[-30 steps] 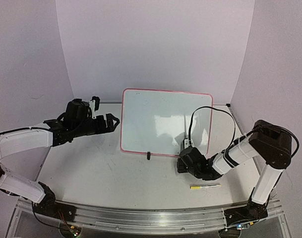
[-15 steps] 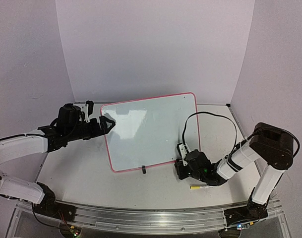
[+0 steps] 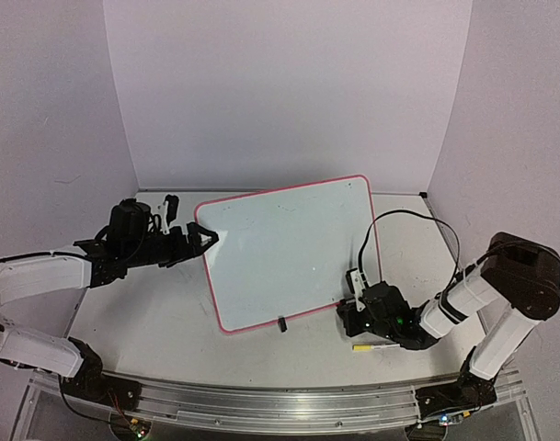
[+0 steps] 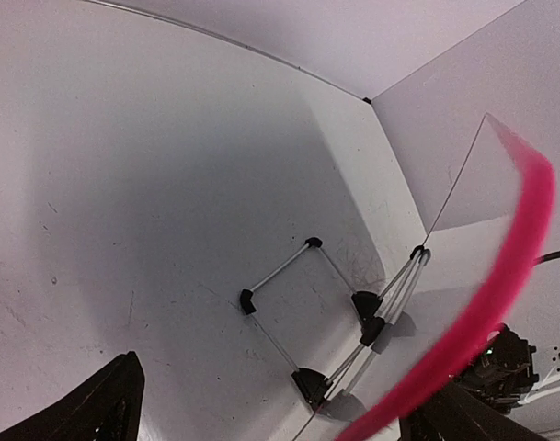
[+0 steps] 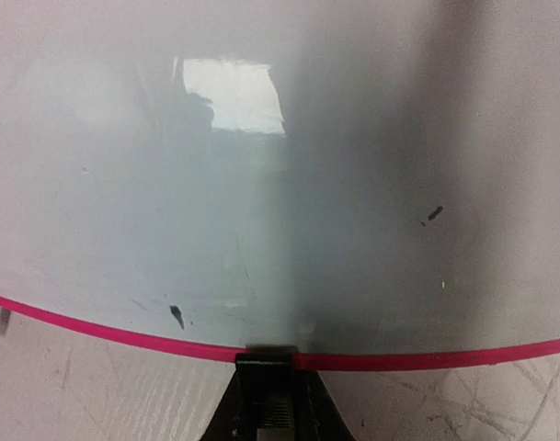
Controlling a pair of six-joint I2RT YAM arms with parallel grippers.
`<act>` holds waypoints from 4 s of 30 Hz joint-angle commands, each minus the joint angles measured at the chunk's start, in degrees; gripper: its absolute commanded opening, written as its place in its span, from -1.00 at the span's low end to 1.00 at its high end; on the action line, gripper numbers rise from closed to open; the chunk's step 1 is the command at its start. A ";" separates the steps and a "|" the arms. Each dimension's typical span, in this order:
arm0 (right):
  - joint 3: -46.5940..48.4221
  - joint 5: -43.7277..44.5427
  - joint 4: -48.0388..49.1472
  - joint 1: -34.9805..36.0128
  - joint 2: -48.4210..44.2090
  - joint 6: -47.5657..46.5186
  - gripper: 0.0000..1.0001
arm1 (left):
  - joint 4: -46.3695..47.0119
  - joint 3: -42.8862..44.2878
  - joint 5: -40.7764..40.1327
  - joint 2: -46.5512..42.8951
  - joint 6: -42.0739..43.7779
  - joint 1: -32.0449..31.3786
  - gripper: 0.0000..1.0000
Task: Write a sentence on the whiteboard
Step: Move the whiteboard stand to the center of the board, then pick up the whiteboard marker from the corner of the board.
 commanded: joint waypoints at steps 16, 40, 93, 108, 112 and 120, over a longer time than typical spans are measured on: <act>-0.19 12.38 -7.53 -0.34 0.89 14.98 -1.00 | 10.34 3.60 8.74 8.72 0.54 -3.02 0.11; 5.52 15.75 -7.22 0.36 2.05 16.02 -1.00 | 29.74 0.86 10.61 22.95 3.18 -3.73 -0.74; 21.01 -4.19 -83.48 -2.01 -11.91 83.74 0.41 | -3.19 -1.55 -3.47 -13.49 10.79 -3.98 0.99; 19.20 -7.72 -81.70 -2.52 -7.87 85.93 -0.62 | -9.51 8.82 7.00 -12.28 11.51 -4.79 0.94; 18.36 -5.60 -80.98 -2.46 -10.97 85.24 -1.00 | -9.55 10.72 6.54 -9.91 10.07 -5.82 0.90; 15.56 0.30 -79.49 -1.65 -22.29 79.85 -1.00 | -9.28 15.09 0.86 -3.34 6.44 -13.73 0.84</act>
